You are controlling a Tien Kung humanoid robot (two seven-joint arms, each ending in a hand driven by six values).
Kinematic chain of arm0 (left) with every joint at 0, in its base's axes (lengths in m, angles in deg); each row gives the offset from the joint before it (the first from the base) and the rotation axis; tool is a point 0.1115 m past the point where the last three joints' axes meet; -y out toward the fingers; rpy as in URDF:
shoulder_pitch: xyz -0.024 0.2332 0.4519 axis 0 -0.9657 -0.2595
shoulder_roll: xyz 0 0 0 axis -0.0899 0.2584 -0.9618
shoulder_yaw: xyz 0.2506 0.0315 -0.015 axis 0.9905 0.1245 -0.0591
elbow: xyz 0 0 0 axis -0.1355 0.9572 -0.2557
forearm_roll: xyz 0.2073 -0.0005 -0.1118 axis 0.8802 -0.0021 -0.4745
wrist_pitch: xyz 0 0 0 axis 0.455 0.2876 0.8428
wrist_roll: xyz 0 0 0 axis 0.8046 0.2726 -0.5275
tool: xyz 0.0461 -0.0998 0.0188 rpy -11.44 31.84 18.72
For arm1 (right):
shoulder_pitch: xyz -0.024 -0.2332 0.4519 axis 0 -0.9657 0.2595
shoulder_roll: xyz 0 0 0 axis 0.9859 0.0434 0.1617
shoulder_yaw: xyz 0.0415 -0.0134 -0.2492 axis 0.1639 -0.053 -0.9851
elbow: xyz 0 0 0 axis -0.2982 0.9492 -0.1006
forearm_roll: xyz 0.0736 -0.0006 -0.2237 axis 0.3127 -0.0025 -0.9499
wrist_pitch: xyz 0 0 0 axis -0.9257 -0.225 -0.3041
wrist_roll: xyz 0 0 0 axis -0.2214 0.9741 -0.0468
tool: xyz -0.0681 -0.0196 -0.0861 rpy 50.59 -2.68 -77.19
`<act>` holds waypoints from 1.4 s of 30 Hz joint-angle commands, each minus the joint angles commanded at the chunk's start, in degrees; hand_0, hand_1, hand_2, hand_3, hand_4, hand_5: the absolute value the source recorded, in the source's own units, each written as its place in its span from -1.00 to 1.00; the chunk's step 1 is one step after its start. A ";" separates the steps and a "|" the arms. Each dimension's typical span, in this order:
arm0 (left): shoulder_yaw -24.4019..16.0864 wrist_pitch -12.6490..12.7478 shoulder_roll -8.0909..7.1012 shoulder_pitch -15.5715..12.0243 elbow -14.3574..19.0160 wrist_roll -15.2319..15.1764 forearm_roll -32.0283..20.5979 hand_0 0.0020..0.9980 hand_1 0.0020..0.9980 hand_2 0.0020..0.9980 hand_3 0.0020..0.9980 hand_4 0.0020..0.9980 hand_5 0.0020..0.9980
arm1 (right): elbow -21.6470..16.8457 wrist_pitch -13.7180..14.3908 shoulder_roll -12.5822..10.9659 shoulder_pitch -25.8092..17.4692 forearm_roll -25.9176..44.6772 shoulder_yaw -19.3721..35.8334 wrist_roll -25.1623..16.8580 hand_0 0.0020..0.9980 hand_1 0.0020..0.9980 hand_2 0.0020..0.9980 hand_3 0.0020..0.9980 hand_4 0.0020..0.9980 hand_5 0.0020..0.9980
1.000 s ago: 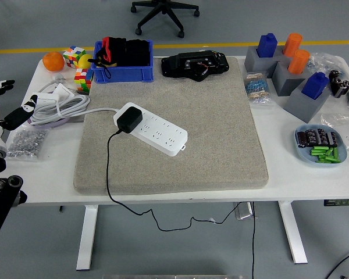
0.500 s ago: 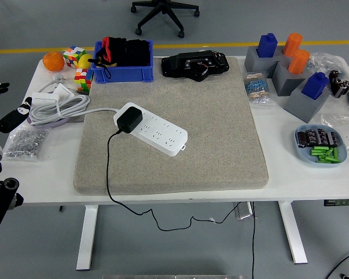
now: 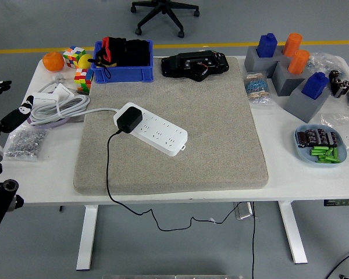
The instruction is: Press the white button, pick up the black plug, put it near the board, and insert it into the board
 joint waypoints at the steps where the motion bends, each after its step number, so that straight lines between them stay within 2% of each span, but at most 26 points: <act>1: 0.03 0.00 0.00 -0.02 0.02 -0.03 -0.01 0.75 0.67 0.51 0.47 0.58 -0.48 | 0.00 -0.01 0.01 -0.03 0.00 0.01 0.00 0.65 0.31 0.31 0.27 0.52 0.00; 42: -0.31 -0.01 0.20 0.06 0.65 -1.53 -0.57 0.75 0.66 0.49 0.46 0.54 -0.54 | -0.02 -0.07 -0.22 0.09 0.04 0.29 0.00 0.65 0.31 0.31 0.26 0.52 0.00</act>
